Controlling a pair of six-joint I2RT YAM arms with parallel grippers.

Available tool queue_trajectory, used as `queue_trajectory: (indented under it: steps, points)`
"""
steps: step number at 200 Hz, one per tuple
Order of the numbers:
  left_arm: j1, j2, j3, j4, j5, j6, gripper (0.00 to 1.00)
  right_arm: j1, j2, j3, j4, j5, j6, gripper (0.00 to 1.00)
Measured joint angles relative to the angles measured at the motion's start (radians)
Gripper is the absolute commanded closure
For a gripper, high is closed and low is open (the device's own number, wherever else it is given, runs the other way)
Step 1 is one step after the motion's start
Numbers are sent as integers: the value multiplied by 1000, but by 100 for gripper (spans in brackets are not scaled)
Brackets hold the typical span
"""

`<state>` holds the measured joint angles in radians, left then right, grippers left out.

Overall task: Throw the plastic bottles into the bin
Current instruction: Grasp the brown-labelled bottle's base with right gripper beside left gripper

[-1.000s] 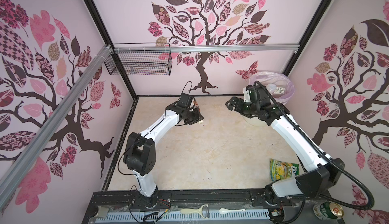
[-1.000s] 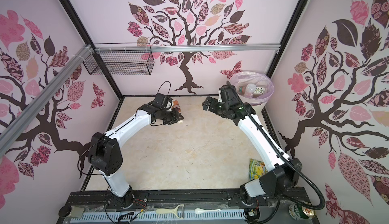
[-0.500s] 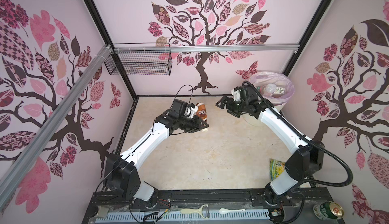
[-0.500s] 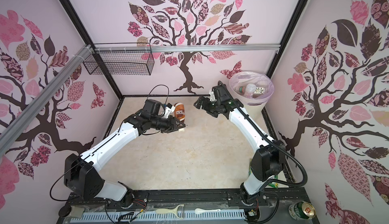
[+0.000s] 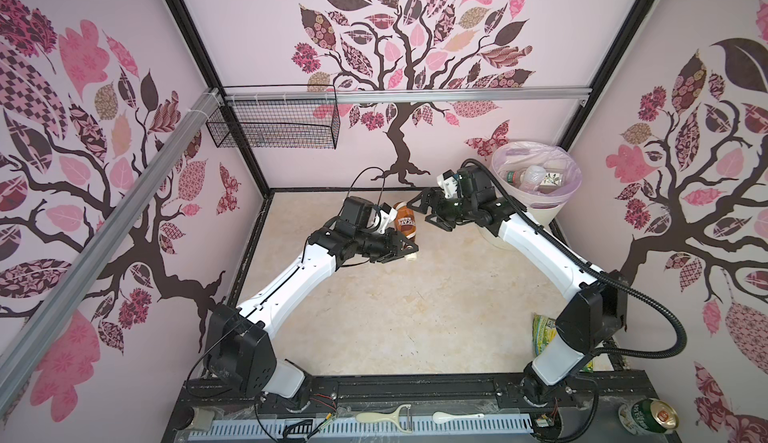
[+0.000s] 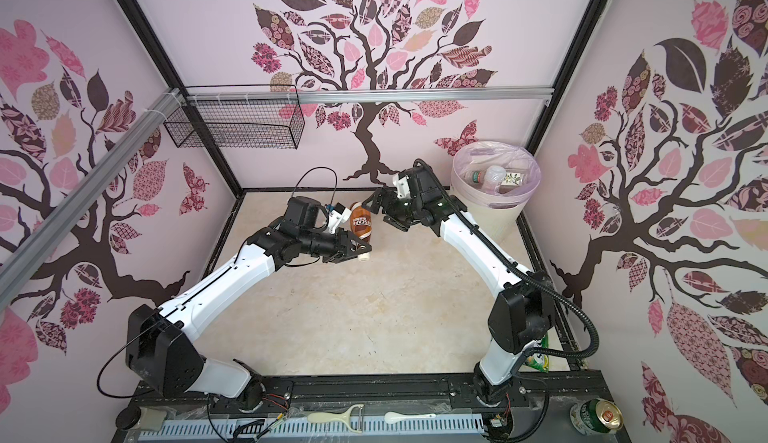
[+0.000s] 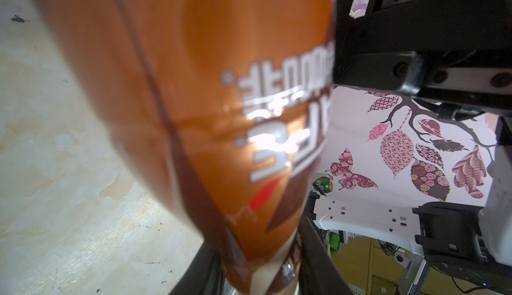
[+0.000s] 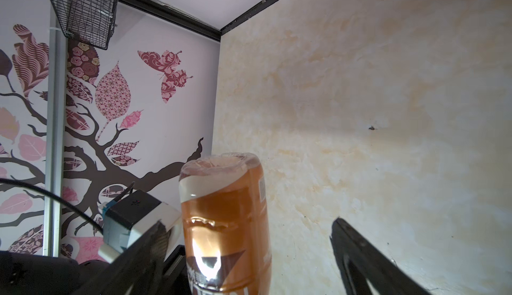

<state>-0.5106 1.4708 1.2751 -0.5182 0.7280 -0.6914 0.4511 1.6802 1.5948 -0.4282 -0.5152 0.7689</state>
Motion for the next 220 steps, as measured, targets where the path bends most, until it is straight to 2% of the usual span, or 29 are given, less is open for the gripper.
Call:
queue_trajectory:
  steps: [171, 220]
  points:
    - [-14, 13, 1, 39, 6, -49, 77, 58, -2, -85, 83, -47, 69, 20]
    - [-18, 15, 1, 46, 6, -62, 75, 66, -2, -102, 106, -50, 77, 28]
